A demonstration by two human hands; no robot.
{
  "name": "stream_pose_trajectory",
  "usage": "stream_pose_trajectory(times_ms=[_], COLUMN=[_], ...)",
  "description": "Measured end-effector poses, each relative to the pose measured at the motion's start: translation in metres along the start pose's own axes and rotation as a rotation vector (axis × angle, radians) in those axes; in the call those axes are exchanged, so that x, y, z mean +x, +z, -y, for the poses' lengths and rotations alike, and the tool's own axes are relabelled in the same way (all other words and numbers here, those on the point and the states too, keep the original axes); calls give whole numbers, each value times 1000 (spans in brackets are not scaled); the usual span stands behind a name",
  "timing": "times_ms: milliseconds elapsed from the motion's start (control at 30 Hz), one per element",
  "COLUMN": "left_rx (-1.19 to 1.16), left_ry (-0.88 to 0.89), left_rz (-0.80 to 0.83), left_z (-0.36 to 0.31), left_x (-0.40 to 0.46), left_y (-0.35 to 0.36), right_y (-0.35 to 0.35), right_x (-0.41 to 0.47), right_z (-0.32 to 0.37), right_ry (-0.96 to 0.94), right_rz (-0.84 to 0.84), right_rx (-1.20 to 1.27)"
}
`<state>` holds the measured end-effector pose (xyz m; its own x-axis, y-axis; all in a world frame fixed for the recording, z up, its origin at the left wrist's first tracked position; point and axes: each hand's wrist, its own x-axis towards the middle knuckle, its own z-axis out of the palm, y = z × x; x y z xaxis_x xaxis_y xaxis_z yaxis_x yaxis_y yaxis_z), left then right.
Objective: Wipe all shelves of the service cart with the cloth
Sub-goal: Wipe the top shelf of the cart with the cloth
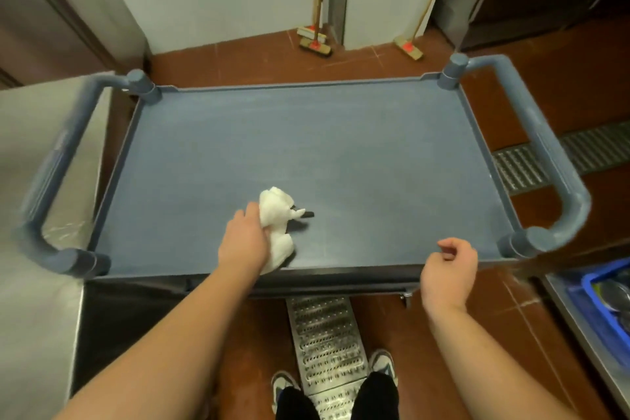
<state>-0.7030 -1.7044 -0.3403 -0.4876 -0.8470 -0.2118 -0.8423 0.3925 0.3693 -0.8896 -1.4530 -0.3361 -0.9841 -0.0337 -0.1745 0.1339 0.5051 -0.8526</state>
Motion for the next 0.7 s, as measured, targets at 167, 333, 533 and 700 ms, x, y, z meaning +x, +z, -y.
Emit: stream_pose_trajectory(times_ms=[167,333,533,700], left_rx=[-46,-117,-190,-351], left_ry=[-141,-288,-337,-95], left_rz=[-48,-75,-158,-13], left_z=[76,113,116,38], left_x=[9,14,18,33], left_y=[-34,-51,-52,-36], right_y=[50,76,91,96], right_x=[-32,-45,-34,7], right_z=[9,12,22,33], right_ry=[-224,-331,-308,-383], right_rz=[8,46,32,121], right_rx=[-62,-468,-737,-854])
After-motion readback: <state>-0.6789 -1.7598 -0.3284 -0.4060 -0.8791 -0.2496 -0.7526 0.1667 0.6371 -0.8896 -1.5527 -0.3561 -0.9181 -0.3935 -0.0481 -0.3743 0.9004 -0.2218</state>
